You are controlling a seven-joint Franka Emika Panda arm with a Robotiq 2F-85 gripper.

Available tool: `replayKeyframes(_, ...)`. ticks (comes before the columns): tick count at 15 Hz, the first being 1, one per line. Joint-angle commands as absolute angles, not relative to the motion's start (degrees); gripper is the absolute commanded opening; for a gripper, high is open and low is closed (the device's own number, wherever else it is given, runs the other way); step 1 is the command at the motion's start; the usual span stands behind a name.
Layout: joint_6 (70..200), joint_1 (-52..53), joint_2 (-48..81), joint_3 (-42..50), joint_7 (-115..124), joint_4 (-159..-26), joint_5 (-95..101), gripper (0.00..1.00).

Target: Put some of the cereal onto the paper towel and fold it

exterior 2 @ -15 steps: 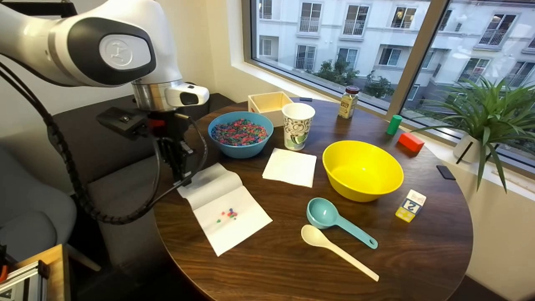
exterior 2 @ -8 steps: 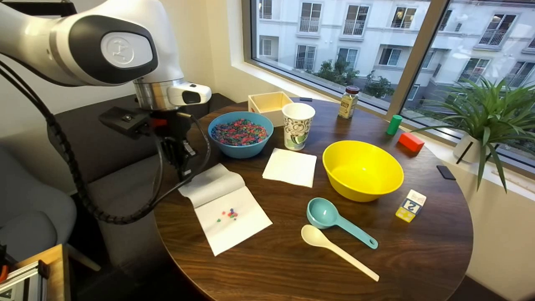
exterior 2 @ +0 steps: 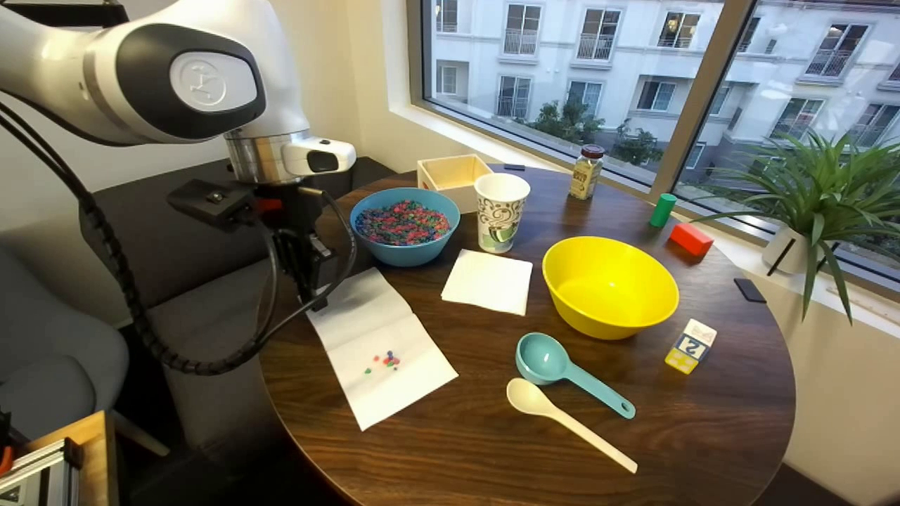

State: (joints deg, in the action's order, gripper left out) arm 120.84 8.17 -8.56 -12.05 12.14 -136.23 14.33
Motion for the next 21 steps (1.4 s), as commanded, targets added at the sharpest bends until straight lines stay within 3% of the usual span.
replayKeyframes(1, 118.50, 9.27, -8.72, -13.13, 12.88, -134.65, 15.95, 0.56)
replayKeyframes(7, 119.48, 9.28, -6.48, -13.30, 12.34, -133.94, 16.38, 0.98)
replayKeyframes(12, 119.86, 9.28, -5.27, -13.04, 12.34, -133.93, 17.11, 1.00)
replayKeyframes(13, 119.85, 9.27, -5.08, -12.99, 12.36, -133.92, 17.34, 0.96)
replayKeyframes(17, 119.63, 9.19, -4.64, -12.84, 12.52, -133.83, 19.03, 0.56)
replayKeyframes(21, 119.91, 9.12, -4.44, -12.73, 12.45, -133.55, 20.38, 0.26)
